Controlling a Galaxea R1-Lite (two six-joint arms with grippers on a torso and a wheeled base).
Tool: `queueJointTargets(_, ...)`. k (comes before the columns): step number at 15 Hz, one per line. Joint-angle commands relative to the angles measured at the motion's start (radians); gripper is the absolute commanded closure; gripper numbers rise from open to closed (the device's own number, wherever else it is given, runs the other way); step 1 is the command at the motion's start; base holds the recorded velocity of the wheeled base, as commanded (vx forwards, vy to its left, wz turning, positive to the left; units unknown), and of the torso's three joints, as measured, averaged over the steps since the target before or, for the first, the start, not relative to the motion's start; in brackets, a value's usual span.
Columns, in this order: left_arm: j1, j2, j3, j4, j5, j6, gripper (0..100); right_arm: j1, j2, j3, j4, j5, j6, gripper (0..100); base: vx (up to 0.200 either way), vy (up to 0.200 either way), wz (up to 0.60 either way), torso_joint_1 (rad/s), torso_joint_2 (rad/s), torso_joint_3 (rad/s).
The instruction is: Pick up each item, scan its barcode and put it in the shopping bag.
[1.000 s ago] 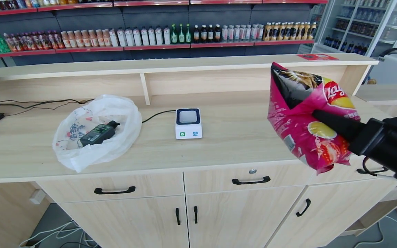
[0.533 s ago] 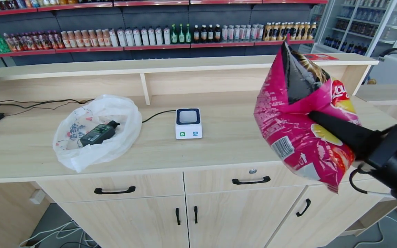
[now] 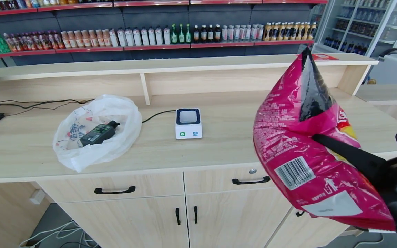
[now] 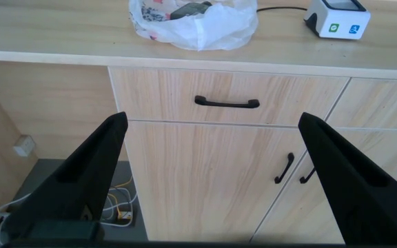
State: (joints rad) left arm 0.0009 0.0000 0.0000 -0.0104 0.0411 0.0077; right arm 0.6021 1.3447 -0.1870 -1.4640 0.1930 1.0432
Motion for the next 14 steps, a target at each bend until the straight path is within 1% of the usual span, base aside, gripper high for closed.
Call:
queueJointTargets(1, -0.001, 0.000, 0.000, 0.000, 0.000, 0.000, 0, 0.027, -0.019, 0.011, -0.021, 0.000, 0.074, 100, 0.000, 0.000, 0.00, 0.000, 0.00, 0.000)
queueJointTargets(4, 0.001, 0.000, 0.000, 0.000, 0.000, 0.000, 0, 0.031, -0.022, -0.023, -0.024, 0.000, 0.118, 100, 0.000, 0.000, 0.00, 0.000, 0.00, 0.000)
queueJointTargets(7, -0.001, 0.000, 0.000, 0.000, 0.000, 0.000, 0, 0.073, -0.055, -0.029, -0.033, 0.002, 0.118, 100, 0.000, 0.000, 0.00, 0.000, 0.00, 0.000)
queueJointTargets(9, 0.001, 0.000, 0.000, 0.000, 0.000, 0.000, 0, 0.080, -0.091, -0.080, -0.032, 0.005, 0.146, 100, 0.000, 0.000, 0.00, 0.000, 0.00, 0.000)
queueJointTargets(12, 0.001, 0.000, 0.000, 0.000, 0.000, 0.000, 0, 0.080, -0.102, -0.080, -0.032, 0.037, 0.164, 100, 0.000, 0.000, 0.00, 0.000, 0.00, 0.000)
queueJointTargets(14, -0.001, 0.000, 0.000, 0.000, 0.000, 0.000, 0, 0.080, -0.110, -0.051, -0.032, 0.066, 0.161, 100, 0.000, 0.000, 0.00, 0.000, 0.00, 0.000)
